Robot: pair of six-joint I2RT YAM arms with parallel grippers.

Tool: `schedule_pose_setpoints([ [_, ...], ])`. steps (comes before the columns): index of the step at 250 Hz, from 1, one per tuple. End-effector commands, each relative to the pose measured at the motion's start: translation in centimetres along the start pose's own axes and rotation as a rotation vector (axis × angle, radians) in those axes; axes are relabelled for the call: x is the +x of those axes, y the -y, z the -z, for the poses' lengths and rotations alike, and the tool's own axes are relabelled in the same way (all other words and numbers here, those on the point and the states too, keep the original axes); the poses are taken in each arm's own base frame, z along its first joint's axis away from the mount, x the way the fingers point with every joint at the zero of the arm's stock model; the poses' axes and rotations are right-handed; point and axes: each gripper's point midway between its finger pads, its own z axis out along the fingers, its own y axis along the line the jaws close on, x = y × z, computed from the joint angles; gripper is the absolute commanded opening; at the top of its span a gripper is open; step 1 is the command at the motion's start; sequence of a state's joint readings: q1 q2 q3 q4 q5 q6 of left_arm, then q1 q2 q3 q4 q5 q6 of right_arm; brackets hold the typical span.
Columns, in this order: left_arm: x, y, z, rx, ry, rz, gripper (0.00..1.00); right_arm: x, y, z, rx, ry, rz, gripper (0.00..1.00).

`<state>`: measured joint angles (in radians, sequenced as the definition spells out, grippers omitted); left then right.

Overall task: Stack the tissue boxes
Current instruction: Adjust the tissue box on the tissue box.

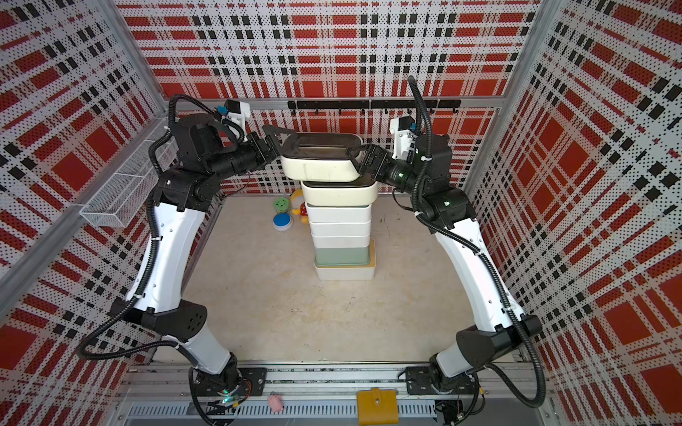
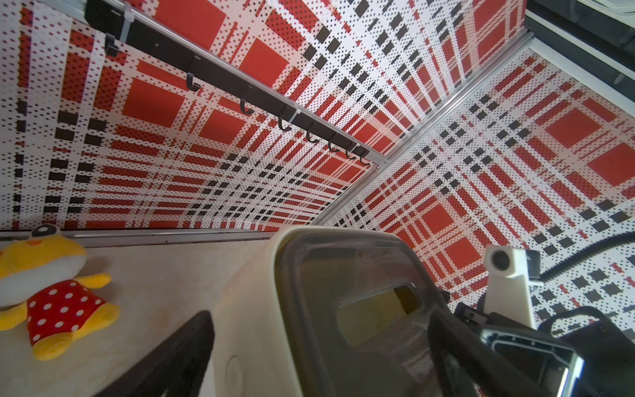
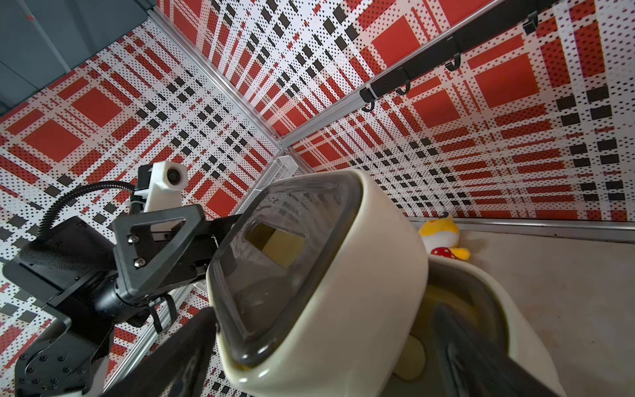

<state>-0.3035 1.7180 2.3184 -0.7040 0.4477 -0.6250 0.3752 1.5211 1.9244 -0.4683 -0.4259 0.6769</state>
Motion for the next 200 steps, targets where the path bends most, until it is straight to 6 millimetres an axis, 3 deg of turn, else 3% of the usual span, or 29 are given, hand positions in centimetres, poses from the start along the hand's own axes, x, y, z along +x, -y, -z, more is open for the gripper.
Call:
schedule_pose_setpoints([
  [1,0.1,2.0,-0.7,0.075,-0.006,-0.035,0.99,-1.5,-1.8,0.5,-0.057,0.041,0.023,1.00],
  [75,0.8,3.4,-1.0,0.113,-0.022,-0.042,0.99,-1.5,-1.3,0.3,-0.044,0.043,0.037,1.00],
  [200,1.7,6.3,0.2,0.163,-0.029,-0.057,0.99,-1.6,-1.4,1.7,-0.041,0.067,0.036,1.00],
])
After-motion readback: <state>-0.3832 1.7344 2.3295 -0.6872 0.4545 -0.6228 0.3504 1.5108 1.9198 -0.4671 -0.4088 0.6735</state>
